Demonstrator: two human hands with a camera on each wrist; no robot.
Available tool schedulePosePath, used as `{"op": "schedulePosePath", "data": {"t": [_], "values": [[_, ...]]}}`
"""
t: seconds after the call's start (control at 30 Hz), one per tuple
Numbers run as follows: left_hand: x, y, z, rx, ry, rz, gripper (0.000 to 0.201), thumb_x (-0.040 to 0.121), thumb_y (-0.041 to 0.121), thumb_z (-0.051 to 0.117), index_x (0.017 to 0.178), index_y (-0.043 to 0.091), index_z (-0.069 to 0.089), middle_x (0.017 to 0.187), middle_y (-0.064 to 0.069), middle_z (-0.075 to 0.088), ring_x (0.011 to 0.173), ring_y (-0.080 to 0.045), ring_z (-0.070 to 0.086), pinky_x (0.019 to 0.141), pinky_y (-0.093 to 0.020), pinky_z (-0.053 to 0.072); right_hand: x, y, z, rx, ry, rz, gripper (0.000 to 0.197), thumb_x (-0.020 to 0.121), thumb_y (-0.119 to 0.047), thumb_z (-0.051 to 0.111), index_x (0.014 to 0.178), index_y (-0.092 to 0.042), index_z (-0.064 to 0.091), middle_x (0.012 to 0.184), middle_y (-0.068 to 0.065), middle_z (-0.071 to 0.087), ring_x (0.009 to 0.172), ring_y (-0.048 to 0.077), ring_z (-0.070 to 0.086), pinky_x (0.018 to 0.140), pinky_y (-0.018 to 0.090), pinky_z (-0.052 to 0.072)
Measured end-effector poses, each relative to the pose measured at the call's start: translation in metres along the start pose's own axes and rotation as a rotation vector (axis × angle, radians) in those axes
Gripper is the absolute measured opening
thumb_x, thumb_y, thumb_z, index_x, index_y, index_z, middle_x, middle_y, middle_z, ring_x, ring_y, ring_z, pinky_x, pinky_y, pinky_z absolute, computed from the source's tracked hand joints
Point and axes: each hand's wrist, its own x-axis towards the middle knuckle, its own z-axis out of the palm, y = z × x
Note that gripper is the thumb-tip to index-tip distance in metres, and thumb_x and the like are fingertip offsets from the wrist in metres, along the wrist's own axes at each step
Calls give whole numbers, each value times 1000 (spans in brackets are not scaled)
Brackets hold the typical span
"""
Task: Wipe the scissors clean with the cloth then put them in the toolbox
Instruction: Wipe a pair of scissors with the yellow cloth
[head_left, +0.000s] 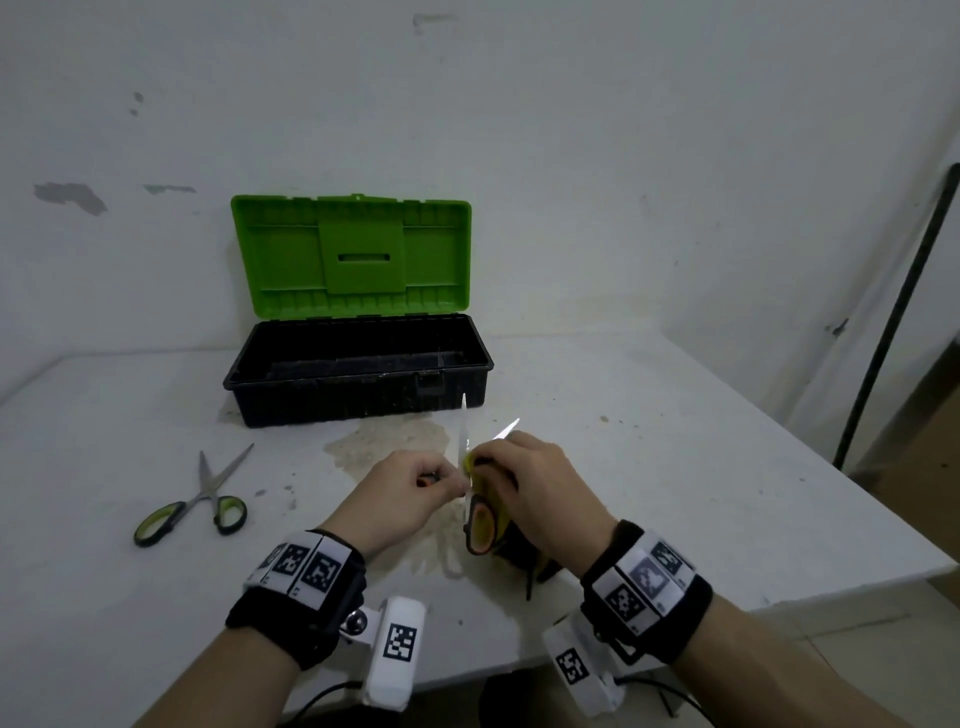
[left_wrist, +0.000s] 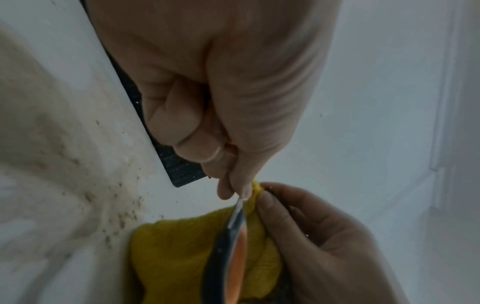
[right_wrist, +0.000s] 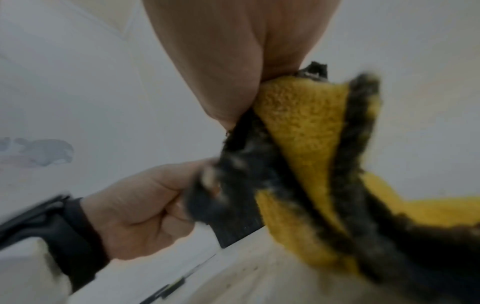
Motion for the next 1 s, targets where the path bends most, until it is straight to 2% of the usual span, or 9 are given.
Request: {"op": "schedulePosePath", "data": {"t": [0.13, 0.2, 0.33, 0.43, 0.6, 0.67, 0.77, 0.83, 1.0], "values": [[-2, -7, -4, -34, -14, -9, 27, 91, 40, 68, 77, 18, 72, 49, 11, 44, 45, -5, 35, 50, -23, 30, 9, 17, -12, -24, 107, 130, 16, 96, -21, 55, 103, -20, 70, 93, 0, 62, 86, 19, 59, 79, 33, 50], [-2, -8, -5, -51, -12, -13, 27, 91, 39, 69, 77, 17, 73, 49, 11, 43, 45, -6, 34, 49, -22, 29, 12, 18, -19, -28, 146, 133, 15, 96, -22, 56, 102, -20, 70, 92, 0, 63, 86, 19, 59, 79, 32, 49], [-1, -6, -5, -37, -16, -3, 26, 91, 39, 69, 77, 18, 73, 49, 11, 43, 45, -6, 33, 49, -22, 28, 6, -4, -13, 6, 8, -9, 15, 95, -22, 56, 101, -20, 70, 92, 0, 64, 83, 16, 58, 77, 31, 48], [0, -6, -5, -21, -15, -3, 23, 91, 37, 70, 75, 20, 74, 50, 11, 46, 46, -5, 36, 51, -24, 31, 3, -8, -3, -10, -83, -35, 17, 96, -25, 53, 102, -22, 69, 92, -1, 61, 83, 17, 57, 76, 34, 49], [-1, -8, -8, -70, -12, -19, 27, 90, 40, 71, 75, 18, 74, 49, 10, 43, 46, -7, 34, 50, -24, 30, 11, 12, -15, -55, 69, 83, 15, 96, -23, 55, 102, -17, 67, 92, 1, 60, 82, 20, 58, 76, 39, 51], [-1, -7, -8, -102, -5, -31, 27, 89, 40, 71, 76, 18, 74, 50, 10, 41, 45, -8, 32, 48, -24, 29, 11, 11, -18, -49, 93, 35, 15, 96, -21, 55, 103, -18, 68, 93, 1, 61, 82, 20, 58, 75, 37, 51], [0, -4, -7, -128, -11, -36, 26, 89, 37, 72, 77, 15, 74, 52, 7, 41, 46, -8, 31, 47, -22, 27, 5, -2, -11, -51, -44, -110, 16, 96, -21, 55, 105, -21, 68, 95, 1, 60, 81, 20, 59, 72, 35, 51], [-1, -2, -7, -128, -24, -32, 25, 89, 35, 73, 78, 13, 74, 53, 6, 41, 46, -8, 32, 46, -20, 27, 3, -3, -7, -69, -85, -126, 16, 96, -22, 55, 105, -22, 68, 95, 1, 59, 80, 20, 60, 71, 36, 51], [-5, -4, -9, -111, -21, -41, 25, 90, 36, 72, 77, 15, 74, 50, 11, 41, 45, -6, 32, 47, -18, 28, 9, 12, -16, -99, 71, 4, 17, 97, -23, 53, 103, -20, 68, 93, 1, 59, 79, 21, 59, 71, 40, 52]]}}
